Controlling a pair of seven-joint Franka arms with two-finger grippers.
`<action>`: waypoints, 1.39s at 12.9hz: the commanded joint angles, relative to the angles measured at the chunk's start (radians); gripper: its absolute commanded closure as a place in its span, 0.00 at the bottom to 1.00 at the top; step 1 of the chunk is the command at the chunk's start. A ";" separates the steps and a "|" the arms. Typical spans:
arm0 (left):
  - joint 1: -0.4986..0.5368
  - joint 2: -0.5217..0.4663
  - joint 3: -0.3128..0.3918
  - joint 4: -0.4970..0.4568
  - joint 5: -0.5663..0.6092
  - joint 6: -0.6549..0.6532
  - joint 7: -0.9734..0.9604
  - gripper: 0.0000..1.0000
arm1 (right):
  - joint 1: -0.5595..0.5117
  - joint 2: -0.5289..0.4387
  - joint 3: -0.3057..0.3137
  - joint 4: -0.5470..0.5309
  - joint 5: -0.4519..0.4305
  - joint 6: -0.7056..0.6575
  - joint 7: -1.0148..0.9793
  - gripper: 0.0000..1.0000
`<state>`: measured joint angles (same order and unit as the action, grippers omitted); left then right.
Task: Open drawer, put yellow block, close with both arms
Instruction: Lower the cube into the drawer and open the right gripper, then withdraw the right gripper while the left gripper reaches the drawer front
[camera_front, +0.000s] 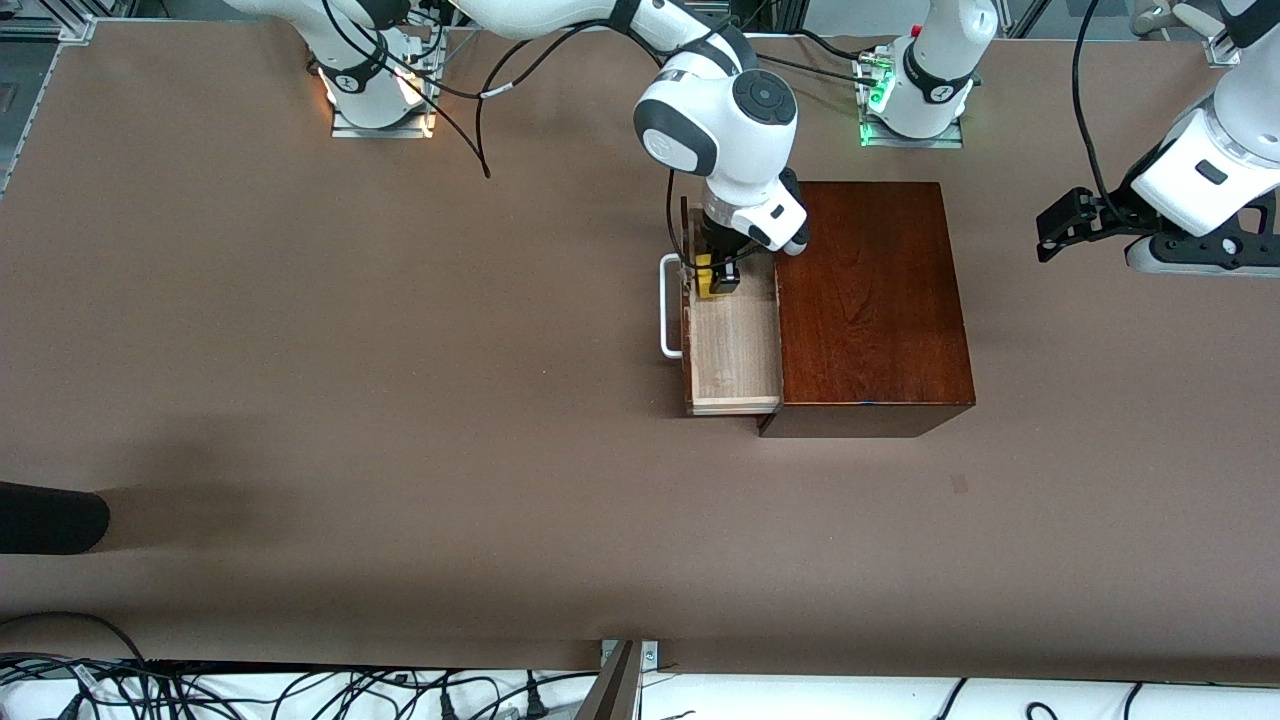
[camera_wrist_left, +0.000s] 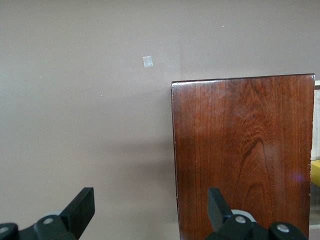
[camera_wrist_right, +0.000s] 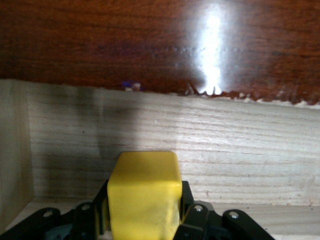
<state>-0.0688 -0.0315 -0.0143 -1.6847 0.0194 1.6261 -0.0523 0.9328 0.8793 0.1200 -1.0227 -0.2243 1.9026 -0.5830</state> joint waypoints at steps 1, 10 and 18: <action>-0.005 -0.011 0.002 0.002 -0.001 -0.012 0.015 0.00 | 0.001 0.024 0.001 0.035 -0.015 -0.010 -0.014 0.97; -0.005 -0.007 0.001 0.011 -0.001 -0.012 0.009 0.00 | -0.076 -0.164 -0.006 0.041 -0.003 -0.065 0.022 0.00; -0.031 0.019 -0.042 0.060 -0.022 -0.044 0.012 0.00 | -0.299 -0.463 -0.109 0.004 0.071 -0.232 0.026 0.00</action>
<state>-0.0880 -0.0299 -0.0314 -1.6638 0.0189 1.6229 -0.0523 0.6538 0.5040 0.0598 -0.9548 -0.1917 1.7017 -0.5657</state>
